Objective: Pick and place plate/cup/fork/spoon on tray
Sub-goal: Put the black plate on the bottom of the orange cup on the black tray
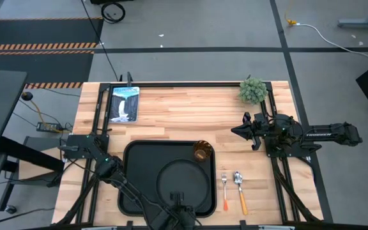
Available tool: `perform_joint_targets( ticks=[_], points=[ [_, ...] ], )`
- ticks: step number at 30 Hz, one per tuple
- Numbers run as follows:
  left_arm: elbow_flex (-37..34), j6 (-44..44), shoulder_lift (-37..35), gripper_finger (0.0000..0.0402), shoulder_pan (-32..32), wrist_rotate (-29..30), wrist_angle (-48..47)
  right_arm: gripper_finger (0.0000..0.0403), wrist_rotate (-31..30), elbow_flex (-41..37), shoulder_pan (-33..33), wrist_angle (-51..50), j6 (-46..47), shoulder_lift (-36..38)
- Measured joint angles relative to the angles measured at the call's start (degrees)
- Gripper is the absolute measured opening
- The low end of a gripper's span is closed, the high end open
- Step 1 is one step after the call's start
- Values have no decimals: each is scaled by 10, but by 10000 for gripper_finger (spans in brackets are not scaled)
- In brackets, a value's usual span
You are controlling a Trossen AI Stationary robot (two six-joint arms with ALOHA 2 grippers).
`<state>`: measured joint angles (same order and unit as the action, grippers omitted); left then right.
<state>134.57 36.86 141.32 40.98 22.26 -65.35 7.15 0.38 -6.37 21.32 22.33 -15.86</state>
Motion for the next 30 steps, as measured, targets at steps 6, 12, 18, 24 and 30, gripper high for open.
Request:
perform_joint_targets(
  ticks=[6, 12, 18, 24, 30],
  points=[
    [0, -1, 0, 50, -3, 0, 0, 20, 0, 0, 0, 0, 0, 0],
    [0, -2, 0, 91, -3, 0, 0, 20, 0, 0, 0, 0, 0, 0],
    [3, -35, 0, 105, -3, -17, 0, 20, 0, 0, 0, 0, 0, 0],
    [-19, -73, 0, 86, -16, -7, -11, 20, 0, 0, 0, 0, 0, 0],
    [-56, -114, 1, 74, -37, -16, 42, 20, 0, 0, 0, 0, 0, 0]
  ],
)
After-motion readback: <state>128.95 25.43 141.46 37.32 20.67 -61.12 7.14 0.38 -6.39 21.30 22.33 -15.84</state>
